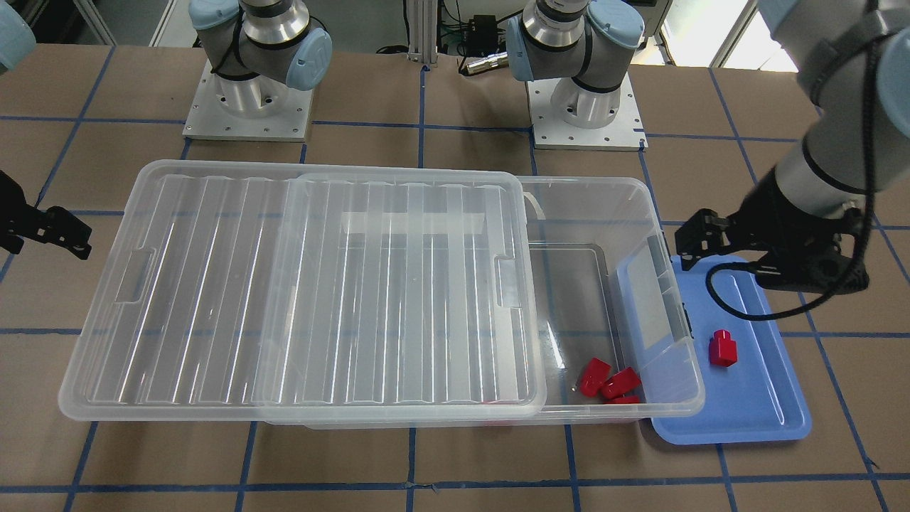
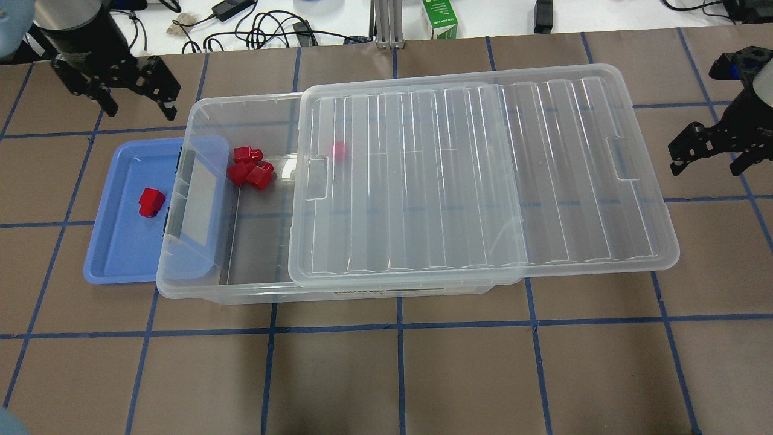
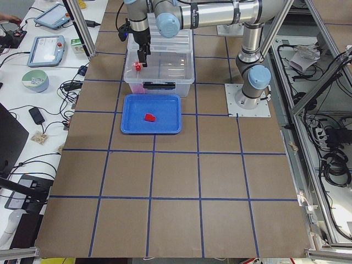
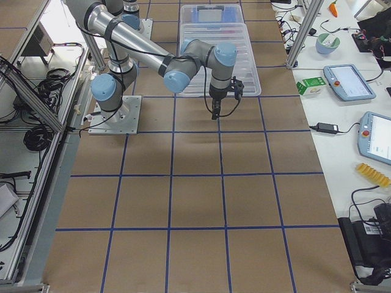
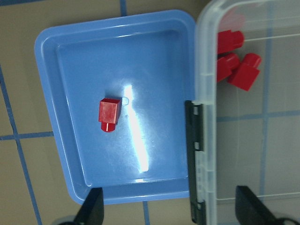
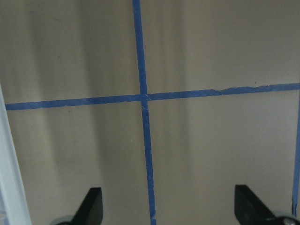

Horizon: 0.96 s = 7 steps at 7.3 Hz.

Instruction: Place red block in blue tray from box

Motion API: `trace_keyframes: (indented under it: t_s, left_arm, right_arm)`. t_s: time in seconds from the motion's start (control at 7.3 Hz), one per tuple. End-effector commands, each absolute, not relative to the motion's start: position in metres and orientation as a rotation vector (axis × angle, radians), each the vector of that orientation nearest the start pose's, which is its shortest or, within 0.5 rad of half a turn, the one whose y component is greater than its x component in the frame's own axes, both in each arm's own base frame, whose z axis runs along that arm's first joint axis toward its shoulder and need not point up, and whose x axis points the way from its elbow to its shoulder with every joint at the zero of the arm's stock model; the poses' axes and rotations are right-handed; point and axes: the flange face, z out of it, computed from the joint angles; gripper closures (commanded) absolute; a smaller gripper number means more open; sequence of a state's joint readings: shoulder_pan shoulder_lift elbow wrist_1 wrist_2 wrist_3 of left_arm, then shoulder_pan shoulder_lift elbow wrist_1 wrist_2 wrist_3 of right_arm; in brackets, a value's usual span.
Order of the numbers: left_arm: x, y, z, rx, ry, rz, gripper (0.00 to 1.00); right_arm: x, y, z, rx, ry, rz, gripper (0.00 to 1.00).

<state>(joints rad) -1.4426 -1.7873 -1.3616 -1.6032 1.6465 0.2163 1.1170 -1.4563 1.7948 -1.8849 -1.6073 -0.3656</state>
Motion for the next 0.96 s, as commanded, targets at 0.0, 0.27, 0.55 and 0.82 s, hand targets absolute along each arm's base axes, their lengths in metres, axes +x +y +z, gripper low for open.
trace_keyframes:
  t_s: [0.0, 0.27, 0.55, 0.82]
  left_arm:
    - [-0.116, -0.57, 0.491, -0.001, 3.086, 0.011, 0.0]
    - [-0.139, -0.55, 0.513, 0.038, 3.08, -0.045, 0.0]
    - [-0.149, -0.534, 0.497, 0.055, 3.087, 0.003, 0.0]
    - [-0.137, -0.523, 0.505, -0.005, 3.094, -0.02, 0.0]
  right_arm:
    - [-0.067, -0.524, 0.354, 0.126, 3.164, 0.04, 0.0]
    - [-0.041, -0.525, 0.354, 0.107, 3.165, 0.037, 0.0]
    - [0.027, -0.527, 0.354, 0.099, 3.165, 0.031, 0.0]
    - [0.089, -0.525, 0.353, 0.068, 3.167, -0.012, 0.0]
